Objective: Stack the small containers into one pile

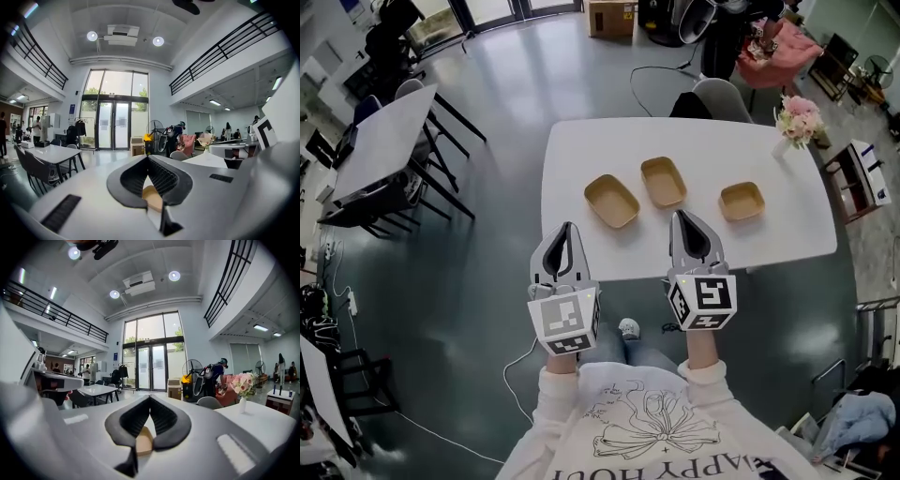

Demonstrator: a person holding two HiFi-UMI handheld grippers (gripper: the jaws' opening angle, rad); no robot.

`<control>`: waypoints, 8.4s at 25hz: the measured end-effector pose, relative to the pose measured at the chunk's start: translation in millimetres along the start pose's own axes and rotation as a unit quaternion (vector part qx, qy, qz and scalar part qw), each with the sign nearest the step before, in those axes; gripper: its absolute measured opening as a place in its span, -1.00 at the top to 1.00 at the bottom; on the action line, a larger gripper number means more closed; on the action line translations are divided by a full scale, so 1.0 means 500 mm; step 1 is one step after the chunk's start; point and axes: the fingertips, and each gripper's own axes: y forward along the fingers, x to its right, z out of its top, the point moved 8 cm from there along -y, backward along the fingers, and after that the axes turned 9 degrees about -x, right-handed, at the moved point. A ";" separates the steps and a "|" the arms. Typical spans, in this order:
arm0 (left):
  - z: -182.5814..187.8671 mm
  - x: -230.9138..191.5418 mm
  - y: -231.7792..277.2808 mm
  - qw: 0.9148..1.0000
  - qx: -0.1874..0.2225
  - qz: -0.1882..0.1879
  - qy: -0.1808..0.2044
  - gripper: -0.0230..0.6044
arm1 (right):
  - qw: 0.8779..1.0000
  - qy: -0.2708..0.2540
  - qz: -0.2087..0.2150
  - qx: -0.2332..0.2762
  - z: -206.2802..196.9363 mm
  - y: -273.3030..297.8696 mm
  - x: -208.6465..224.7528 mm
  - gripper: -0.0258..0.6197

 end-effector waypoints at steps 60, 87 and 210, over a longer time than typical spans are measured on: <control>-0.215 -0.154 0.475 0.968 -0.243 -0.023 -0.056 0.91 | 0.928 -0.041 0.092 -0.360 -0.358 0.525 0.043 0.59; -0.129 -0.149 0.508 0.979 -0.191 -0.062 -0.040 0.91 | 0.947 0.054 0.060 -0.311 -0.265 0.498 0.086 0.84; -0.079 0.507 0.659 0.936 -0.231 -0.253 0.085 0.91 | 0.850 0.304 -0.301 -0.308 -0.433 0.142 0.698 0.34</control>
